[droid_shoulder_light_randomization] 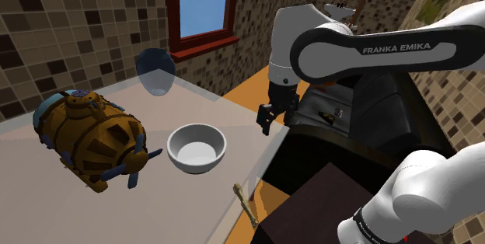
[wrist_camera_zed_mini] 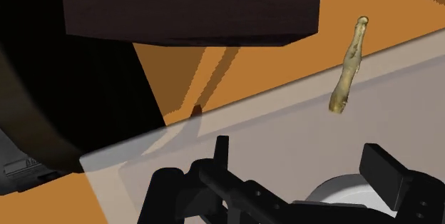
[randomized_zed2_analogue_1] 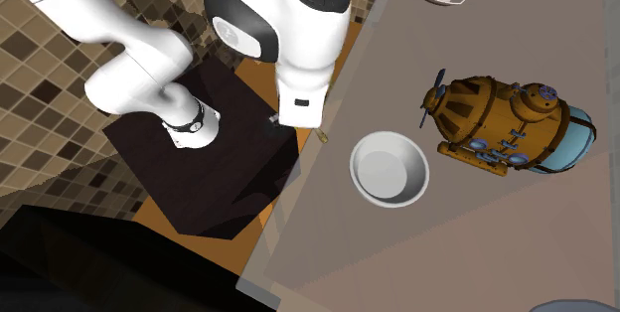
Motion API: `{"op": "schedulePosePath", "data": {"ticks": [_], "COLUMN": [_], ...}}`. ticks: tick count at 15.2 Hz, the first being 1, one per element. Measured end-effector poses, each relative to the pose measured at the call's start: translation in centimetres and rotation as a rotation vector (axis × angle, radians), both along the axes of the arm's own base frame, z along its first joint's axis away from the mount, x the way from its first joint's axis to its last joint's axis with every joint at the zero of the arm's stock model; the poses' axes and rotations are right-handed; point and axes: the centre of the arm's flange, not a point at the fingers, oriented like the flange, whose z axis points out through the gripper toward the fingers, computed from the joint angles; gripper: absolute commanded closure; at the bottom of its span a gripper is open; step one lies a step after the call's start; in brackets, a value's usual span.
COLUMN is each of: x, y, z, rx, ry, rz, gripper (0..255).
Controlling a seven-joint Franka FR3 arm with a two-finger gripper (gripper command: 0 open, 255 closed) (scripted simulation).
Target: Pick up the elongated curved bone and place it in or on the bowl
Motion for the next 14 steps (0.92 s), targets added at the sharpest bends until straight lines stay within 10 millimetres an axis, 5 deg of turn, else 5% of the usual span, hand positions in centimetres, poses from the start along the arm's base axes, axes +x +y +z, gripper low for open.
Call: {"op": "schedulePosePath", "data": {"ticks": [10, 14], "x": [4.1, 4.5], "y": [10.3, 11.4], "z": [-7.2, -9.2], "rx": [-0.018, -0.02], "ry": [0.034, 0.039], "rz": [-0.038, -0.043], "gripper": [0, 0]}}
